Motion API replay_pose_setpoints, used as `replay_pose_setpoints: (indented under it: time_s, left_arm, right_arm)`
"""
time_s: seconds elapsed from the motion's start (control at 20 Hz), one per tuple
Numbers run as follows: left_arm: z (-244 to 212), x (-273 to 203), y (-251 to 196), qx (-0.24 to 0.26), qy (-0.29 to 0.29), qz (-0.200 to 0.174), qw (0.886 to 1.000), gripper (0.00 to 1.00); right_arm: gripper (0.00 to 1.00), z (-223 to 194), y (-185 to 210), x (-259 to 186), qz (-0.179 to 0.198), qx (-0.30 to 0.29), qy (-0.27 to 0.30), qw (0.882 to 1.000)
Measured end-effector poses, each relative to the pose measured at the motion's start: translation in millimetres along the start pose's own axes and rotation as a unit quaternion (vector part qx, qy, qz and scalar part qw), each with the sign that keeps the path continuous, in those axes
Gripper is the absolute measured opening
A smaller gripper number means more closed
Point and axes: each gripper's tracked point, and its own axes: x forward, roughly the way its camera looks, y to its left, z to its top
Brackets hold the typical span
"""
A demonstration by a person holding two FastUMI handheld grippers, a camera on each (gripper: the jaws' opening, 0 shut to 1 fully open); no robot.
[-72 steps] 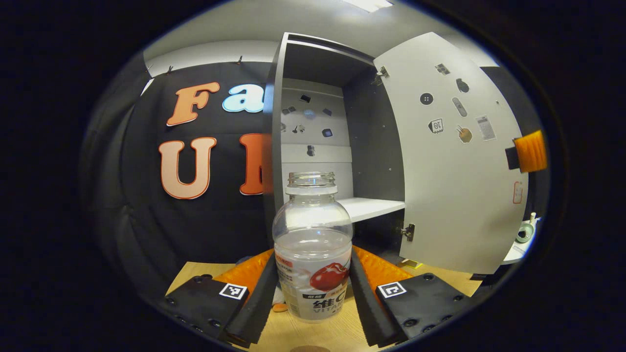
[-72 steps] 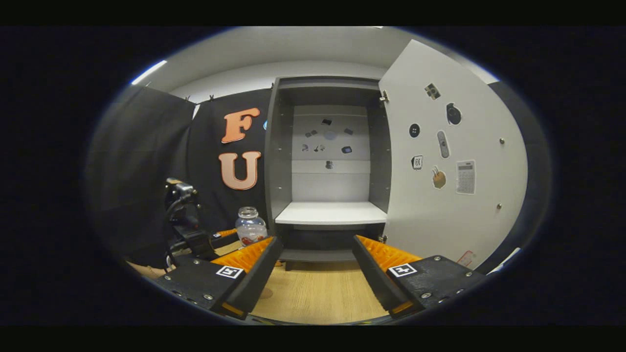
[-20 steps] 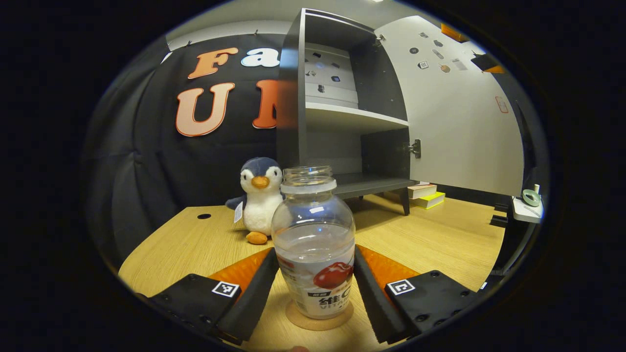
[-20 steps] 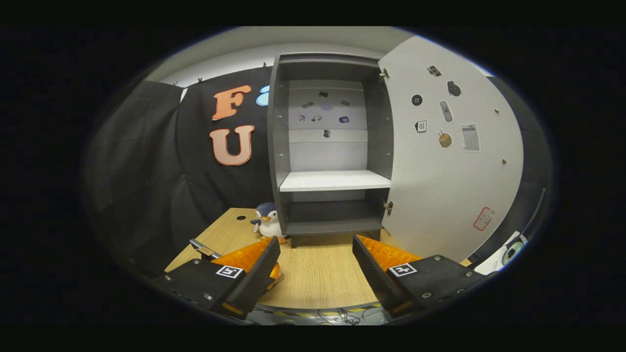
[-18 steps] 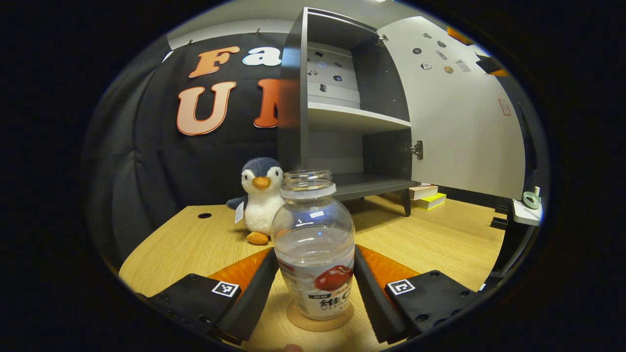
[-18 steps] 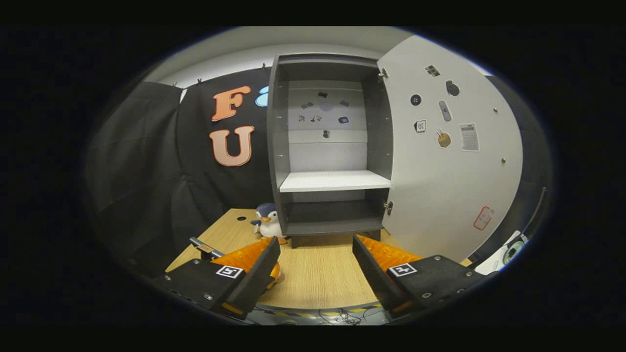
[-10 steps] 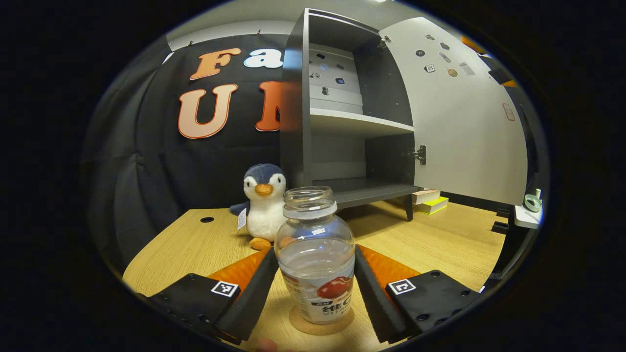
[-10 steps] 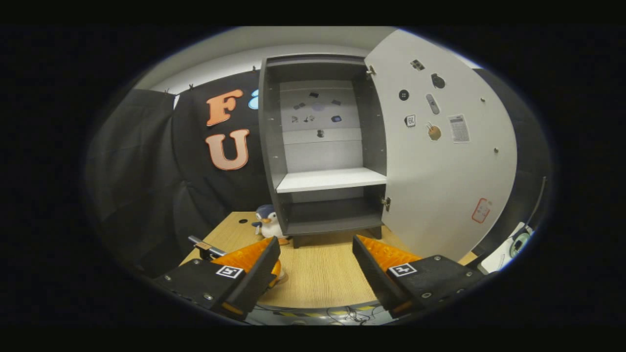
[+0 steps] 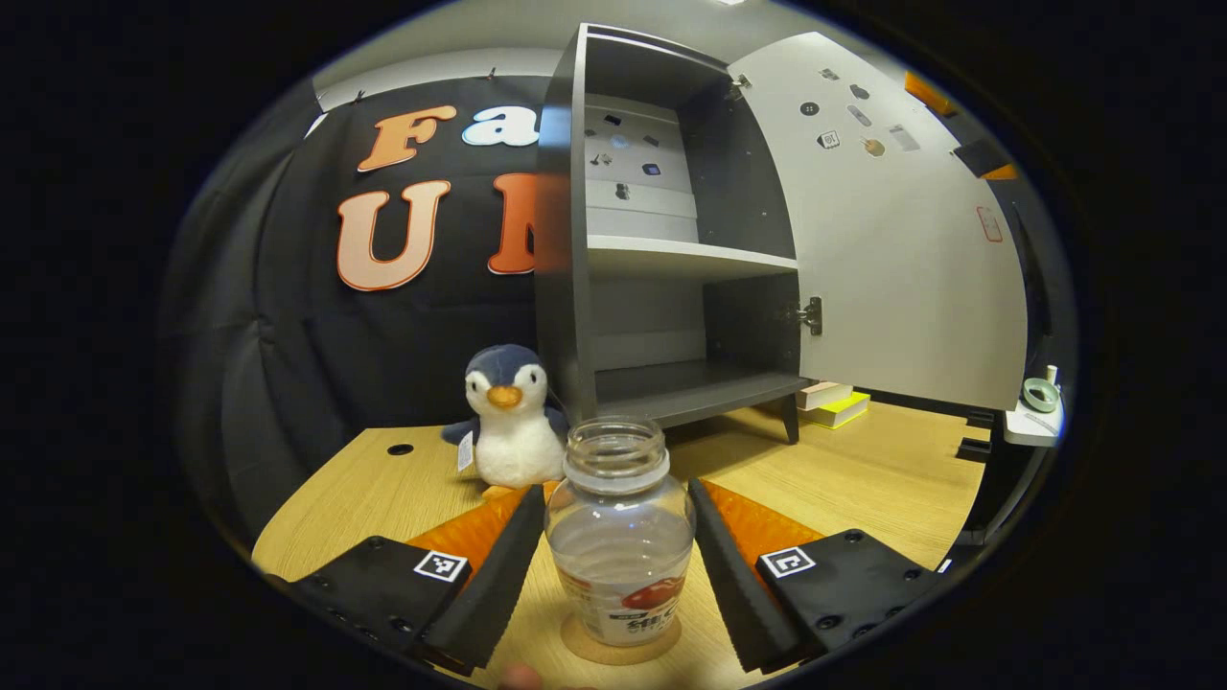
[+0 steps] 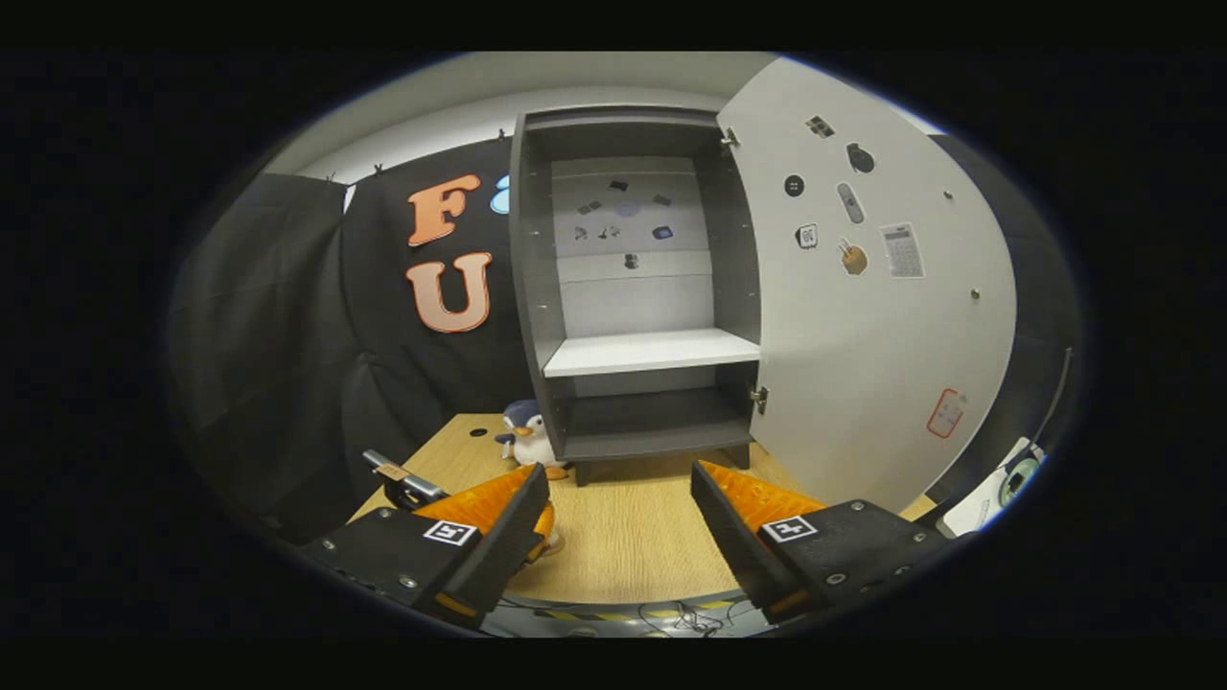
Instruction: Open the cabinet door with the right hand, grasp the bottle in the cabinet with the left hand and place it on the coaster, then close the cabinet door with the right hand.
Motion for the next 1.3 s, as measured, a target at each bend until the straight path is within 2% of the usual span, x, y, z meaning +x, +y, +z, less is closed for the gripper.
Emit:
replay_pose_setpoints:
  time_s: [0.5, 0.55, 0.6, 0.65, 0.7, 0.95, 1.0, 1.05, 1.2, 1.25, 1.3]
  left_arm:
    - [51, 2, -4, -0.004, -0.029, -0.004, 1.000, 0.95]
    - [59, 1, -4, -0.007, -0.031, -0.004, 0.999, 0.95]
    - [67, 0, -5, -0.009, -0.032, -0.005, 0.999, 0.95]
    - [74, -1, -6, -0.013, -0.031, -0.006, 0.999, 0.95]
    - [82, -3, -6, -0.017, -0.030, -0.004, 0.999, 0.95]
    - [140, -21, -5, -0.039, -0.055, 0.006, 0.998, 0.95]
    - [150, -22, -3, -0.036, -0.061, 0.009, 0.997, 0.95]
    - [159, -21, -2, -0.033, -0.064, 0.011, 0.997, 0.95]
    - [185, -24, -1, -0.030, -0.071, 0.017, 0.997, 0.95]
    - [193, -25, -1, -0.032, -0.071, 0.016, 0.997, 0.95]
    - [201, -25, -2, -0.035, -0.072, 0.018, 0.997, 0.95]
  right_arm:
    - [0.93, 16, -18, -4, -0.007, 0.017, -0.024, 1.000]
    - [0.97, 19, -21, -7, -0.009, 0.017, -0.029, 0.999]
    - [0.92, 23, -25, -9, -0.012, 0.017, -0.034, 0.999]
    - [0.97, 27, -30, -10, -0.016, 0.016, -0.037, 0.999]
    - [0.93, 31, -35, -13, -0.021, 0.015, -0.041, 0.999]
    - [0.93, 58, -67, -32, -0.055, -0.005, -0.073, 0.996]
    - [0.98, 65, -74, -36, -0.062, -0.008, -0.079, 0.995]
    - [0.93, 70, -82, -39, -0.071, -0.010, -0.084, 0.994]
    - [0.93, 80, -110, -52, -0.097, -0.004, -0.092, 0.991]
    - [0.88, 80, -120, -58, -0.105, 0.001, -0.091, 0.990]
    - [0.93, 81, -131, -64, -0.115, 0.005, -0.091, 0.989]
